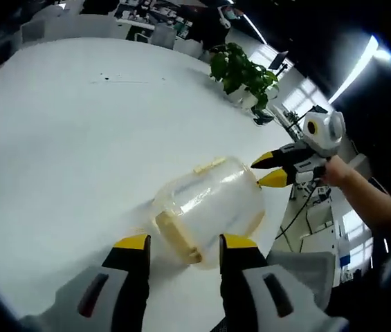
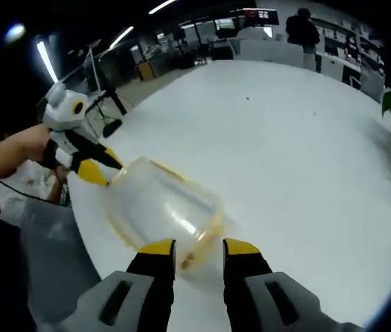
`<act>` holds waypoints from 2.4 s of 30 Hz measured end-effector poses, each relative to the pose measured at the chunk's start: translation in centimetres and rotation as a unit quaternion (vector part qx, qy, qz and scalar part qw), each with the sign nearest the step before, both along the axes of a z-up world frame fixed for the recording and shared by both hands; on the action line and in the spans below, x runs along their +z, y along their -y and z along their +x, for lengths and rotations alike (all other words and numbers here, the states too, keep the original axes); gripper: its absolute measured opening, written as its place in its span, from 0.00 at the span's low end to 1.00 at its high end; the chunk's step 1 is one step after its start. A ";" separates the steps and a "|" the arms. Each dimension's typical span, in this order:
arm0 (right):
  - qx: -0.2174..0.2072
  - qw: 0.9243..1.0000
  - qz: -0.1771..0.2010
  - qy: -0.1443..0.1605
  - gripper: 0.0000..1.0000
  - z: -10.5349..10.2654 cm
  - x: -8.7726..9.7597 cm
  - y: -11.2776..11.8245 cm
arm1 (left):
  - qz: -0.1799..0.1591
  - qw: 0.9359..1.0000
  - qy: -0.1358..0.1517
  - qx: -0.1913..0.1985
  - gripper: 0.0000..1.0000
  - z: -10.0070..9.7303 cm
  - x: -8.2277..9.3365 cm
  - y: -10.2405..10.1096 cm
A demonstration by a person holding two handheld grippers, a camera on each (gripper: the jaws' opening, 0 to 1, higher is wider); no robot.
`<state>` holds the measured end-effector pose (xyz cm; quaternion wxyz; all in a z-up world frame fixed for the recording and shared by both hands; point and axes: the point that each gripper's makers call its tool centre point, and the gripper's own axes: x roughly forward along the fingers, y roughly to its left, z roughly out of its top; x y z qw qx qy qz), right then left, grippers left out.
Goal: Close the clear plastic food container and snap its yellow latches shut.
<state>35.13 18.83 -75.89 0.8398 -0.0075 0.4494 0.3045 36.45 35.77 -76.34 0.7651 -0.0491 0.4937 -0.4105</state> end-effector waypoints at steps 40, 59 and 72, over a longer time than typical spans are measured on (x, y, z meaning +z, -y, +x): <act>-0.025 0.999 0.036 -0.024 0.20 0.0 -0.2 -1.1 | 0.035 0.999 0.003 0.024 0.26 0.0 -1.7 2.1; -0.051 0.996 0.047 -0.059 0.20 -0.6 -0.9 -1.5 | 0.042 0.999 -0.004 0.012 0.27 0.0 -1.1 1.8; -0.041 0.999 0.009 -0.034 0.22 -0.5 -0.5 -1.5 | 0.058 0.995 0.071 -0.045 0.32 0.6 -0.4 1.6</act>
